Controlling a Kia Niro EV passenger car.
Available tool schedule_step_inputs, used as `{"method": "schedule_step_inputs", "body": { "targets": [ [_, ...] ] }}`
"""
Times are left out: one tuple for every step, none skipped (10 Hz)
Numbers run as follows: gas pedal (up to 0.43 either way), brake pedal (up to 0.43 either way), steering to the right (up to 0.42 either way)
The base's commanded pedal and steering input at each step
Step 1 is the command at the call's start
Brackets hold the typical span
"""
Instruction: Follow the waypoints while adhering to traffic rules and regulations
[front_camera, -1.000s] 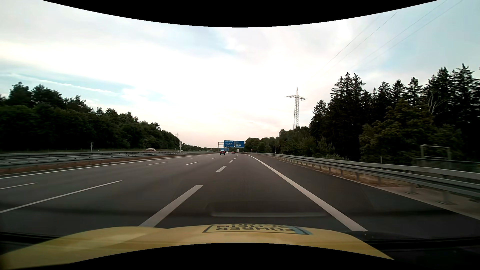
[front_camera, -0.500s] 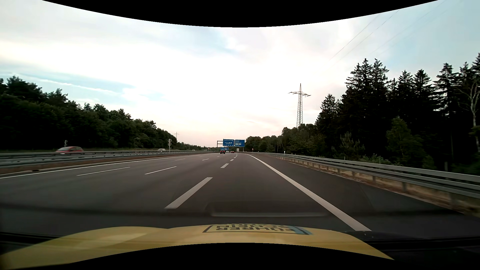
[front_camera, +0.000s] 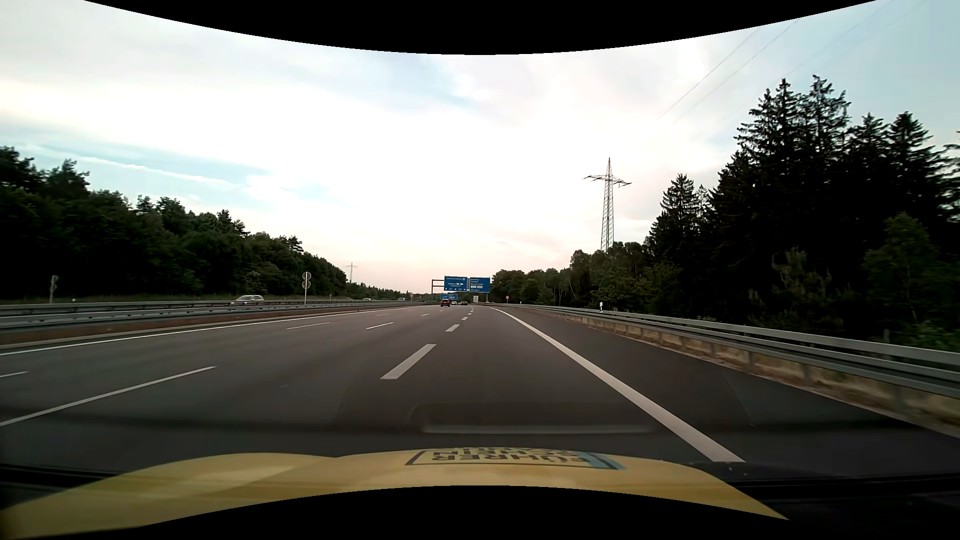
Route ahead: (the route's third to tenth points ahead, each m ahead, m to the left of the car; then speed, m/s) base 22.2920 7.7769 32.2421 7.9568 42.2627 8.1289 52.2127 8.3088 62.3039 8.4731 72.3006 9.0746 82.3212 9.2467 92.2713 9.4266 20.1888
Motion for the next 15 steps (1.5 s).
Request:
{"method": "schedule_step_inputs", "body": {
  "targets": [
    [0.299, 0.0, -0.002],
    [0.299, 0.0, -0.003],
    [0.299, 0.0, -0.003],
    [0.299, 0.0, -0.004],
    [0.299, 0.0, -0.004],
    [0.299, 0.0, -0.004],
    [0.28, 0.0, -0.004],
    [0.28, 0.0, -0.004],
    [0.28, 0.0, -0.004],
    [0.28, 0.0, -0.004],
    [0.268, 0.0, -0.004],
    [0.268, 0.0, -0.005],
    [0.268, 0.0, -0.005],
    [0.26, 0.0, -0.005],
    [0.24, 0.0, -0.005]
  ]
}}
